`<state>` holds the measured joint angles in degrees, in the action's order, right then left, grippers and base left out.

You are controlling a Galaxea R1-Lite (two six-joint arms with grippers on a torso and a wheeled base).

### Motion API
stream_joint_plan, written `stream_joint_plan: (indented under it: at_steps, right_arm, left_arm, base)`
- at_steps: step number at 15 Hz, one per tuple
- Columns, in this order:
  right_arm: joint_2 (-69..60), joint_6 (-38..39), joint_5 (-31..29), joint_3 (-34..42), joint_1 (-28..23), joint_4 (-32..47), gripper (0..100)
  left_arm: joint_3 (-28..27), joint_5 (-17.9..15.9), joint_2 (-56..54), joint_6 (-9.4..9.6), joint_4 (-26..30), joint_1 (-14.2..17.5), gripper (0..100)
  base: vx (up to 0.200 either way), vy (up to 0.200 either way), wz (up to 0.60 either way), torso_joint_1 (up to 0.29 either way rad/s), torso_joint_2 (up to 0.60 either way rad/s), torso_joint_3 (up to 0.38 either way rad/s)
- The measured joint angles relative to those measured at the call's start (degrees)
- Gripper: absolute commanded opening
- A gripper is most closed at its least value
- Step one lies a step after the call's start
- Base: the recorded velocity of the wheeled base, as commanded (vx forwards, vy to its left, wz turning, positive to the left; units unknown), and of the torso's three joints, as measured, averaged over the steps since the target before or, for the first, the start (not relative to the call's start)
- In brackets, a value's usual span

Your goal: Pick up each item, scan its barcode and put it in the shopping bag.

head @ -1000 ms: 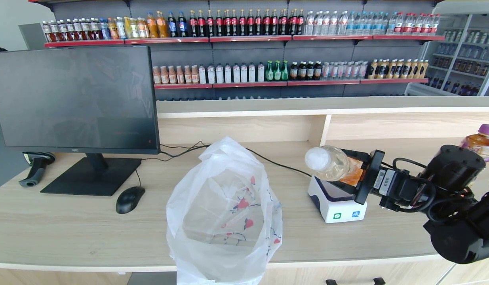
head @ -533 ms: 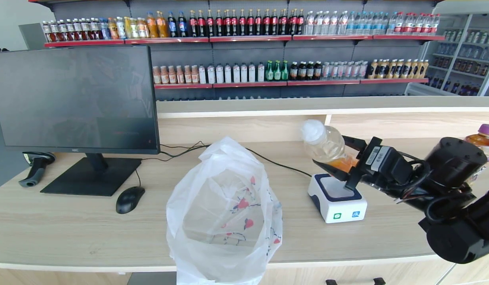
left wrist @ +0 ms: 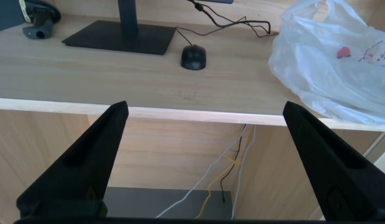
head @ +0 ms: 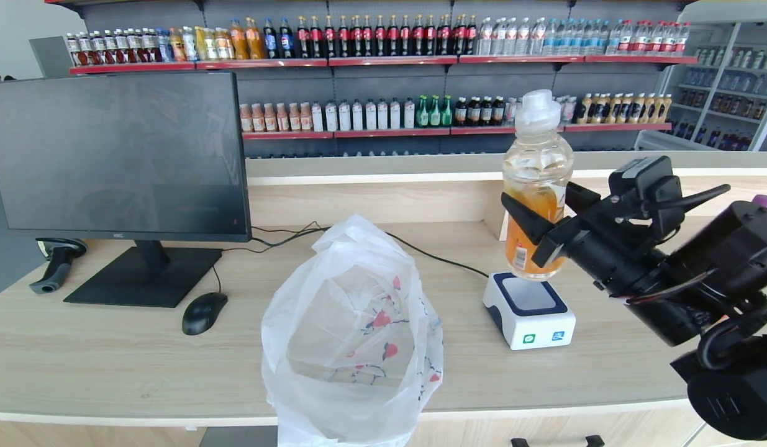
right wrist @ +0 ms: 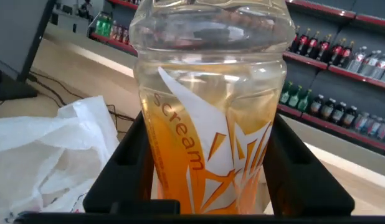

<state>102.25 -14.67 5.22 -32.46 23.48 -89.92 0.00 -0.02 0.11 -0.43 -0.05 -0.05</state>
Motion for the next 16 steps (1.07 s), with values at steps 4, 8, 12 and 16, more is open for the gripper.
stream_joint_plan:
  at_steps: [4, 8, 12, 16]
  right_arm:
    - [-0.6, 14.6, -14.2, -7.0, 4.7, -0.3, 0]
    - [-0.4, 16.2, -15.6, -7.1, 5.3, 0.0, 0]
    - [-0.2, 17.9, -20.8, -3.8, 5.4, 0.0, 0]
    - [0.0, 16.6, -20.4, -3.5, 5.4, 0.0, 0]
  left_arm:
    - [0.0, 0.0, 0.0, 0.00, 0.0, 0.0, 100]
    - [0.0, 0.0, 0.0, 0.07, 0.0, 0.0, 100]
    - [0.0, -0.1, 0.0, 0.02, 0.0, 0.0, 100]
    - [0.0, -0.1, 0.0, 0.13, 0.0, -0.1, 100]
  base:
    - [0.000, 0.000, 0.00, 0.000, 0.00, 0.000]
    - [0.000, 0.000, 0.00, 0.000, 0.00, 0.000]
    - [0.000, 0.000, 0.00, 0.000, 0.00, 0.000]
    - [-0.150, 0.000, 0.00, 0.007, 0.00, -0.001]
